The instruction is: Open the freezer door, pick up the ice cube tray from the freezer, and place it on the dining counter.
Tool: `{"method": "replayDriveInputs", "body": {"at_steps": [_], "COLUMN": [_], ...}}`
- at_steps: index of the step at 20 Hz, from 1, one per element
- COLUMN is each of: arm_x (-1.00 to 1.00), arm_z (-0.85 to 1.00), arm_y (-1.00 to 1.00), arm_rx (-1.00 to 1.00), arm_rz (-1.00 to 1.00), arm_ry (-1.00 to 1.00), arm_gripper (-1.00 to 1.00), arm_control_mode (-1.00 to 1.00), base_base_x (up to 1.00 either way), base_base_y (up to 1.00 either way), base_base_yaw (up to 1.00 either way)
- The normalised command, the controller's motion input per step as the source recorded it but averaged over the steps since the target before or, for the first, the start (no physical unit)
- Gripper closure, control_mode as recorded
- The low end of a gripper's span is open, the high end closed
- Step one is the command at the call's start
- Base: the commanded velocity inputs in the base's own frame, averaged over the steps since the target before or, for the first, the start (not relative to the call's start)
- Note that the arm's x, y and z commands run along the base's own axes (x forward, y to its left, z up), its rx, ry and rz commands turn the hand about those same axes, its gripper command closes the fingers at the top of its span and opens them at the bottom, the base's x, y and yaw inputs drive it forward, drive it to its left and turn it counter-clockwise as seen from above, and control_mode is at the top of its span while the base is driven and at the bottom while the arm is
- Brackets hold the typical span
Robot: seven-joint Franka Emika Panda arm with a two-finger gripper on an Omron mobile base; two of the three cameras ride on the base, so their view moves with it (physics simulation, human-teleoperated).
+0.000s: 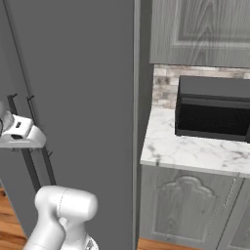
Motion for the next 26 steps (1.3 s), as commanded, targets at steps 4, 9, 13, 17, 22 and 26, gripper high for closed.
{"method": "replayDriveInputs", "body": {"at_steps": [4,9,13,17,22,26], "arm_x": [0.00,0.00,0.05,0.19,0.03,0.17], "arm_z": [0.00,0.00,-0.07,-0.20,-0.15,-0.26], "arm_y": [1.00,0.70,0.35,0.06,0.00,0.00], "arm_rx": [-0.01,0.00,0.03,0.03,0.00,0.00], "arm_rz": [0.00,0.00,0.00,0.00,0.00,0.00], "arm_ry": [-0.41,-0.42,-0.46,-0.39,-0.23,-0.22], "arm_gripper": [-1.00,-1.00,-1.00,-1.00,-1.00,-1.00], "arm_control_mode": [-1.00,-1.00,-1.00,-1.00,-1.00,-1.00], "base_base_x": [0.00,0.00,0.00,0.00,0.00,0.00], "base_base_y": [0.00,0.00,0.00,0.00,0.00,0.00], "base_base_yaw": [0.00,0.00,0.00,0.00,0.00,0.00]}}
